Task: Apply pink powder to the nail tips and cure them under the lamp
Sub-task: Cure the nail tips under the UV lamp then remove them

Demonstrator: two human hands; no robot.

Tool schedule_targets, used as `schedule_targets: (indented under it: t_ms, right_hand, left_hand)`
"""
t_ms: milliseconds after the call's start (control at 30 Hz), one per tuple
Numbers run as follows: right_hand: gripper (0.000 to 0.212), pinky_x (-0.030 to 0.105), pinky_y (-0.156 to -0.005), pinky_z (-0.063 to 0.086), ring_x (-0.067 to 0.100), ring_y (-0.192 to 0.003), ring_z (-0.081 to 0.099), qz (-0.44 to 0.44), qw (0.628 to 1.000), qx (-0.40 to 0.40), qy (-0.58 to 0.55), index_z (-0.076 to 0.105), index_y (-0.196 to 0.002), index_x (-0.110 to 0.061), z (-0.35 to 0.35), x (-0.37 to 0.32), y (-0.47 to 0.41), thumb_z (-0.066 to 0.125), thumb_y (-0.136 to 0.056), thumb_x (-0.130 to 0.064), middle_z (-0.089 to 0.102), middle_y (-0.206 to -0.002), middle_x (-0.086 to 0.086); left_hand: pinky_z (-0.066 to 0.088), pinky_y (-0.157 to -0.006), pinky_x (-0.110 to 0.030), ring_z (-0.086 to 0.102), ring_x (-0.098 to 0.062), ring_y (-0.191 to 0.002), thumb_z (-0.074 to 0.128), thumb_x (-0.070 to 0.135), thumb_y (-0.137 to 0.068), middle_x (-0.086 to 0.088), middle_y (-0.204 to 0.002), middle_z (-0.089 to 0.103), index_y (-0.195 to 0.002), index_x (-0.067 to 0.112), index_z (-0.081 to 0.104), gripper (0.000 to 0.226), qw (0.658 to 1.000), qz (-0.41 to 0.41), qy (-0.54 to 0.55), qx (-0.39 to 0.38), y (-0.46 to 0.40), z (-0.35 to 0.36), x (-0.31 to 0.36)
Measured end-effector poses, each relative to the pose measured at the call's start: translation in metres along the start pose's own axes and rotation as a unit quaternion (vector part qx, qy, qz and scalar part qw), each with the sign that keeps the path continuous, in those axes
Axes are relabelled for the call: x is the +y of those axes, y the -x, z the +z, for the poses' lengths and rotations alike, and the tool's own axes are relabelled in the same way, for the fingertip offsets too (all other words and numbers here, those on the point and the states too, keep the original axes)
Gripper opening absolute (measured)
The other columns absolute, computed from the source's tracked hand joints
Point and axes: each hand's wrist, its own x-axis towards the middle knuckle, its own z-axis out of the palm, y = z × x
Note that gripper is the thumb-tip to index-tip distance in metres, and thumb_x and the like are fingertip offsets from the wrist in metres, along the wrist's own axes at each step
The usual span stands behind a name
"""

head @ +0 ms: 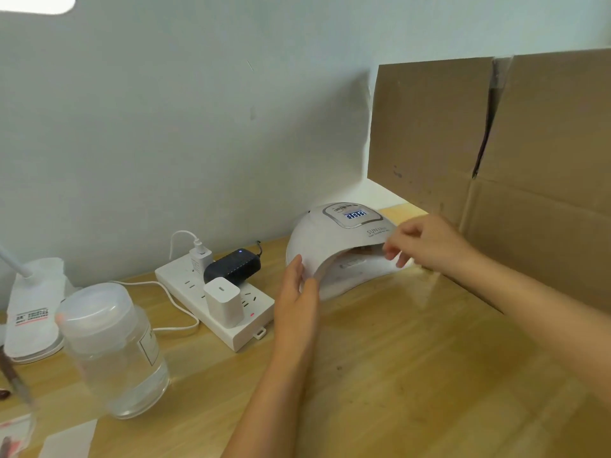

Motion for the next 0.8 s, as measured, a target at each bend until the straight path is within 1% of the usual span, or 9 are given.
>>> schedule_targets:
  t_ms: [67, 167, 267, 333, 400, 533, 700, 767, 800]
  right_hand:
    - [0.024, 0.014, -0.044, 0.039, 0.006, -0.048, 0.055, -0.063, 0.996, 0.065, 0.028, 0.065, -0.061, -0.020, -0.004, -0.011, -0.009, 0.055, -0.082, -0.015, 0.063, -0.054, -0.007]
    - [0.024, 0.024, -0.053, 0.035, 0.004, -0.059, 0.046, -0.084, 0.989, 0.042, 0.111, 0.063, -0.100, -0.031, 0.006, -0.021, -0.028, 0.043, -0.091, -0.022, 0.052, -0.065, -0.012]
    - [0.042, 0.018, -0.056, 0.029, 0.005, -0.072, 0.045, -0.062, 0.979, -0.010, 0.195, 0.046, -0.132, -0.036, 0.019, -0.023, -0.043, 0.032, -0.095, -0.021, 0.061, -0.105, -0.009]
    - [0.045, 0.022, -0.070, 0.034, 0.013, -0.103, 0.052, -0.051, 0.960, -0.023, 0.274, 0.039, -0.137, -0.038, 0.024, -0.027, -0.051, 0.026, -0.097, -0.023, 0.048, -0.138, -0.005]
    - [0.045, 0.028, -0.084, 0.033, 0.021, -0.126, 0.040, -0.038, 0.944, -0.049, 0.324, 0.037, -0.138, -0.038, 0.025, -0.030, -0.057, 0.022, -0.098, -0.024, 0.039, -0.145, -0.005]
    - [0.044, 0.028, -0.088, 0.032, 0.021, -0.129, 0.037, -0.029, 0.926, -0.059, 0.371, 0.038, -0.137, -0.039, 0.023, -0.035, -0.059, 0.022, -0.099, -0.024, 0.038, -0.146, -0.007]
    - [0.044, 0.026, -0.099, 0.030, 0.015, -0.132, 0.035, -0.025, 0.919, -0.069, 0.388, 0.035, -0.138, -0.042, 0.022, -0.040, -0.057, 0.020, -0.100, -0.027, 0.036, -0.145, -0.013]
    - [0.043, 0.025, -0.081, 0.040, 0.017, -0.110, 0.051, -0.042, 0.942, -0.055, 0.329, 0.041, -0.133, -0.041, 0.019, -0.038, -0.051, 0.024, -0.097, -0.025, 0.057, -0.122, -0.006]
    - [0.039, 0.025, -0.066, 0.039, 0.016, -0.087, 0.055, -0.060, 0.963, -0.009, 0.263, 0.049, -0.124, -0.038, 0.019, -0.034, -0.044, 0.029, -0.095, -0.023, 0.063, -0.095, -0.004]
  left_hand:
    - [0.029, -0.107, -0.025, 0.037, -0.006, -0.127, 0.040, 0.009, -0.092, 0.006, -0.141, 0.039, -0.138, 0.024, 0.036, 0.048, 1.000, 0.003, 0.004, -0.002, 0.000, 0.000, 0.000]
    - [0.028, -0.107, -0.025, 0.036, -0.006, -0.127, 0.039, 0.006, -0.091, 0.006, -0.142, 0.039, -0.138, 0.023, 0.036, 0.050, 1.000, 0.003, -0.004, -0.001, -0.001, -0.001, 0.000]
    - [0.028, -0.109, -0.030, 0.036, -0.007, -0.128, 0.038, 0.002, -0.090, 0.004, -0.142, 0.038, -0.138, 0.022, 0.035, 0.052, 1.000, 0.002, -0.005, -0.002, -0.001, -0.001, 0.000]
    - [0.029, -0.110, -0.032, 0.036, -0.008, -0.128, 0.038, 0.002, -0.090, 0.004, -0.143, 0.038, -0.138, 0.022, 0.035, 0.053, 1.000, 0.003, -0.009, -0.001, -0.002, -0.001, -0.001]
    - [0.029, -0.110, -0.034, 0.036, -0.008, -0.129, 0.038, 0.002, -0.090, 0.004, -0.143, 0.038, -0.138, 0.023, 0.034, 0.053, 1.000, 0.003, -0.012, -0.003, -0.003, -0.001, -0.002]
    - [0.030, -0.108, -0.029, 0.036, -0.005, -0.126, 0.038, 0.001, -0.089, 0.005, -0.143, 0.038, -0.139, 0.022, 0.034, 0.054, 1.000, 0.005, -0.005, -0.004, -0.003, 0.000, -0.004]
    - [0.028, -0.093, -0.017, 0.036, 0.003, -0.115, 0.038, 0.002, -0.088, 0.009, -0.140, 0.039, -0.138, 0.022, 0.035, 0.055, 1.000, 0.002, 0.005, -0.001, -0.003, 0.000, -0.005]
    - [0.028, -0.093, -0.018, 0.036, 0.002, -0.115, 0.038, 0.002, -0.088, 0.008, -0.141, 0.039, -0.139, 0.022, 0.035, 0.055, 1.000, 0.000, 0.009, 0.000, -0.003, -0.001, -0.006]
    - [0.028, -0.093, -0.018, 0.036, 0.002, -0.115, 0.038, 0.002, -0.088, 0.008, -0.140, 0.040, -0.139, 0.022, 0.035, 0.055, 1.000, -0.001, 0.012, 0.001, -0.004, -0.001, -0.006]
